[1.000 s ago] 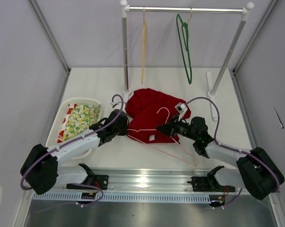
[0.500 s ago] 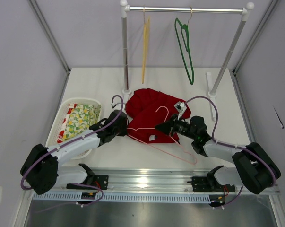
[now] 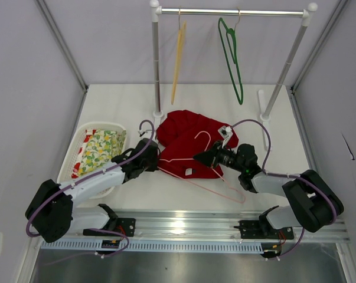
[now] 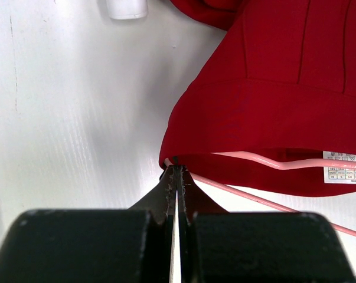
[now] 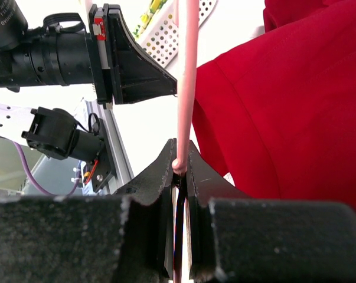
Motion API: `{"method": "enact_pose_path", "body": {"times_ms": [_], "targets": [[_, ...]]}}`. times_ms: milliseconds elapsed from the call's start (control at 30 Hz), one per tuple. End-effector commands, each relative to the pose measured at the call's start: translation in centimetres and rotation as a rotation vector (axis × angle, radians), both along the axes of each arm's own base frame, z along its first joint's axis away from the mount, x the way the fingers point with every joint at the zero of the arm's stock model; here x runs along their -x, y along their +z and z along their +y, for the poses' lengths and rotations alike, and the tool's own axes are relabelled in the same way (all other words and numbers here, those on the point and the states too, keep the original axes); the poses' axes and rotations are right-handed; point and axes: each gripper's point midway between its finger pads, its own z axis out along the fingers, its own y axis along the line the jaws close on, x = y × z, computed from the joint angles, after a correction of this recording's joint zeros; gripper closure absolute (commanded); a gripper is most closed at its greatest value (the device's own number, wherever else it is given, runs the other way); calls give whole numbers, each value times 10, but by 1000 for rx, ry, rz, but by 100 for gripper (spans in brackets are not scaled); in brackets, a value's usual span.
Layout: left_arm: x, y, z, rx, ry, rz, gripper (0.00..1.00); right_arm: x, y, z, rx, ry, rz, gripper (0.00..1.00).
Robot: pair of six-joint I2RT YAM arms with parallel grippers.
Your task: Place the skirt on the hanger
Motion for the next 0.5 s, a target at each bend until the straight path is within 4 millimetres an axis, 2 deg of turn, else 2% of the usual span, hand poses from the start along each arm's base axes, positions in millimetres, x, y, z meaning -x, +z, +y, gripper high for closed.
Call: {"method": "enact_pose_path", "body": {"times_ms": [0, 467], "targets": [[-2, 6, 7, -4, 27, -20, 100, -8, 31, 3, -73, 2, -96, 100], [-5, 21, 21, -63, 69, -45, 100, -9, 23, 2, -36, -6, -59, 100]]}}
